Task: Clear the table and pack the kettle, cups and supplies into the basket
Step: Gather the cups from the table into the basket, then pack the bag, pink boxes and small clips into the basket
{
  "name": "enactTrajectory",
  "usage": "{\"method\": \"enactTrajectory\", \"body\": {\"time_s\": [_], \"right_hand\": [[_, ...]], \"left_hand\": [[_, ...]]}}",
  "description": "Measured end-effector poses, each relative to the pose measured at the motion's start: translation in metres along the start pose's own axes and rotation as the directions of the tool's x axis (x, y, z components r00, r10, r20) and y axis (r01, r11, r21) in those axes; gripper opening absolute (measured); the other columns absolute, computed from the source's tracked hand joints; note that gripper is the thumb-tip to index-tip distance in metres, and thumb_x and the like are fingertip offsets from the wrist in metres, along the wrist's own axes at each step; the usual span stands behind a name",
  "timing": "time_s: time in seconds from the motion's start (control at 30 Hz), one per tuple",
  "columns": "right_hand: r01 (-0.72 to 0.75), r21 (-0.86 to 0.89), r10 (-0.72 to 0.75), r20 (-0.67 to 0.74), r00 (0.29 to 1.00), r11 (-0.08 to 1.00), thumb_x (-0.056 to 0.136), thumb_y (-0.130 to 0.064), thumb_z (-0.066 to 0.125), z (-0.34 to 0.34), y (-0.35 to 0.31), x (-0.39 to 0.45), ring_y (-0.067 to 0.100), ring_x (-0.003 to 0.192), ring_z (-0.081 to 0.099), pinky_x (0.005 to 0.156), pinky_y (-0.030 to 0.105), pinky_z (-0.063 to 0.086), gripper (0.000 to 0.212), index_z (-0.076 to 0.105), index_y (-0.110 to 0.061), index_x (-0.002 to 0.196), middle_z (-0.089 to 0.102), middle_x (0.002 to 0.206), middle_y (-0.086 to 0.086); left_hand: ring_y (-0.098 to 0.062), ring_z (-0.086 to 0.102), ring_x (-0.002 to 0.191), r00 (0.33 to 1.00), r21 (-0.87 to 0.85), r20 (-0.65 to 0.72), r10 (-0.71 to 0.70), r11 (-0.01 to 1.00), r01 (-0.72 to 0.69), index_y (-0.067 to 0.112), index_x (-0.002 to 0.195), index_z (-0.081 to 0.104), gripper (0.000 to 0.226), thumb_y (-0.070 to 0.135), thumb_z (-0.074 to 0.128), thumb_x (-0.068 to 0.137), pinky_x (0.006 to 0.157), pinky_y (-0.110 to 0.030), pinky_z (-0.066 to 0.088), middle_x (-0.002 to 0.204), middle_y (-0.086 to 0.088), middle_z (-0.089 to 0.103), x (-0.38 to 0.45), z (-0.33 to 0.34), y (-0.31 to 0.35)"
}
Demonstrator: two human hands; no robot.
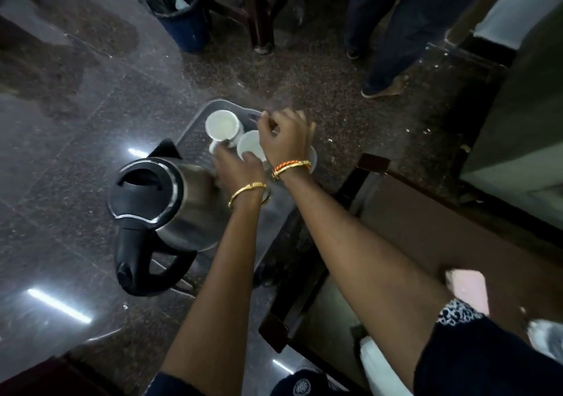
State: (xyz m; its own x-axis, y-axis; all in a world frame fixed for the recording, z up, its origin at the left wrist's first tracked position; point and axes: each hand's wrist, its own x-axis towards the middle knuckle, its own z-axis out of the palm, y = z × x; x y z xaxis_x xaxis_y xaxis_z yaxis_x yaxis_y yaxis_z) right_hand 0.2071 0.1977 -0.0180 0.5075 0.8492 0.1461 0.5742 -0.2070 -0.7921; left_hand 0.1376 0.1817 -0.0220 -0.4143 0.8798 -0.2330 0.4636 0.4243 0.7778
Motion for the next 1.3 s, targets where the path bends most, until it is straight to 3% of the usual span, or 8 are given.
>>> {"method": "enactTrajectory", "body": {"time_s": [0.13,0.23,0.47,0.57,0.73,0.9,1.1,1.3], "right_hand": [[-0.014,0.124,0.041,-0.211,0.977,0.992,0.077,-0.003,0.062,-0.066,0.032,-0.035,0.03,0.053,0.051,0.059,0.038,0.038,0.039,0.04,-0.016,0.048,0.049,0.046,0.013],[-0.126,0.153,0.166,-0.281,0.945,0.98,0.079,-0.006,0.06,-0.114,0.075,-0.076,0.019,0.047,0.039,0.051,0.034,0.035,0.041,0.034,-0.019,0.05,0.035,0.046,0.004],[-0.454,0.053,0.453,-0.23,0.861,0.89,0.083,-0.021,0.055,-0.205,0.183,-0.205,0.029,0.059,0.053,0.06,0.034,0.042,0.032,0.048,-0.007,0.054,0.057,0.056,0.016],[-0.653,0.082,0.647,-0.277,0.71,0.753,0.083,-0.018,0.054,-0.254,0.233,-0.259,0.026,0.064,0.054,0.065,0.029,0.041,0.021,0.06,-0.004,0.068,0.065,0.069,0.019],[-0.955,0.122,0.95,-0.189,0.246,0.272,0.079,-0.007,0.057,-0.298,0.29,-0.34,0.031,0.084,0.061,0.074,0.035,0.046,0.006,0.058,-0.006,0.085,0.065,0.087,0.02],[-0.993,0.089,0.994,0.073,0.085,0.079,0.081,-0.022,0.063,-0.288,0.306,-0.37,0.036,0.097,0.062,0.081,0.037,0.048,0.036,0.053,-0.001,0.108,0.064,0.103,0.021],[-0.904,0.375,0.943,0.322,-0.081,-0.205,0.072,0.002,0.067,-0.288,0.312,-0.366,0.021,0.072,0.052,0.071,0.036,0.046,0.007,0.063,-0.004,0.074,0.058,0.075,0.008],[-0.834,0.5,0.894,0.447,0.015,-0.236,0.087,-0.013,0.061,-0.326,0.298,-0.365,0.015,0.071,0.055,0.084,0.036,0.044,0.009,0.058,-0.016,0.078,0.057,0.083,0.004]], "left_hand": [[-0.023,0.06,0.096,0.945,-0.14,-0.076,0.318,0.935,-0.326,0.004,0.112,0.054,0.029,0.01,0.047,0.085,0.079,-0.028,0.049,0.111,-0.014,0.062,-0.071,0.0,-0.003],[-0.016,0.061,0.083,0.92,-0.161,0.136,0.366,0.925,-0.345,0.006,0.106,0.056,0.021,0.015,0.047,0.089,0.072,-0.022,0.046,0.097,-0.007,0.067,-0.149,0.014,-0.025],[-0.032,0.065,0.083,0.75,0.137,0.657,0.08,0.965,-0.222,0.003,0.094,0.062,0.012,0.004,0.054,0.085,0.062,-0.022,0.034,0.089,-0.019,0.07,-0.3,0.045,-0.105],[-0.032,0.065,0.087,0.695,0.196,0.718,0.051,0.942,-0.272,0.004,0.094,0.062,0.013,0.003,0.055,0.083,0.077,-0.03,0.049,0.093,-0.015,0.069,-0.343,0.049,-0.129],[-0.03,0.055,0.115,0.533,0.278,0.843,0.069,0.793,-0.542,0.009,0.133,0.043,0.048,0.013,0.055,0.086,0.087,-0.035,0.045,0.139,-0.01,0.046,-0.376,0.074,-0.145],[-0.036,0.054,0.117,0.368,0.28,0.926,0.081,0.504,-0.817,0.013,0.148,0.013,0.068,0.007,0.046,0.089,0.083,-0.043,0.05,0.158,-0.006,0.015,-0.387,0.121,-0.123],[-0.042,0.053,0.117,0.411,0.403,0.908,-0.084,0.445,-0.8,0.013,0.15,-0.001,0.079,0.006,0.047,0.087,0.092,-0.052,0.048,0.151,-0.011,0.025,-0.385,0.144,-0.1],[-0.04,0.051,0.12,0.472,0.378,0.881,0.037,0.544,-0.749,0.006,0.147,0.017,0.063,0.015,0.047,0.092,0.095,-0.045,0.043,0.145,-0.017,0.036,-0.384,0.123,-0.09]]}}
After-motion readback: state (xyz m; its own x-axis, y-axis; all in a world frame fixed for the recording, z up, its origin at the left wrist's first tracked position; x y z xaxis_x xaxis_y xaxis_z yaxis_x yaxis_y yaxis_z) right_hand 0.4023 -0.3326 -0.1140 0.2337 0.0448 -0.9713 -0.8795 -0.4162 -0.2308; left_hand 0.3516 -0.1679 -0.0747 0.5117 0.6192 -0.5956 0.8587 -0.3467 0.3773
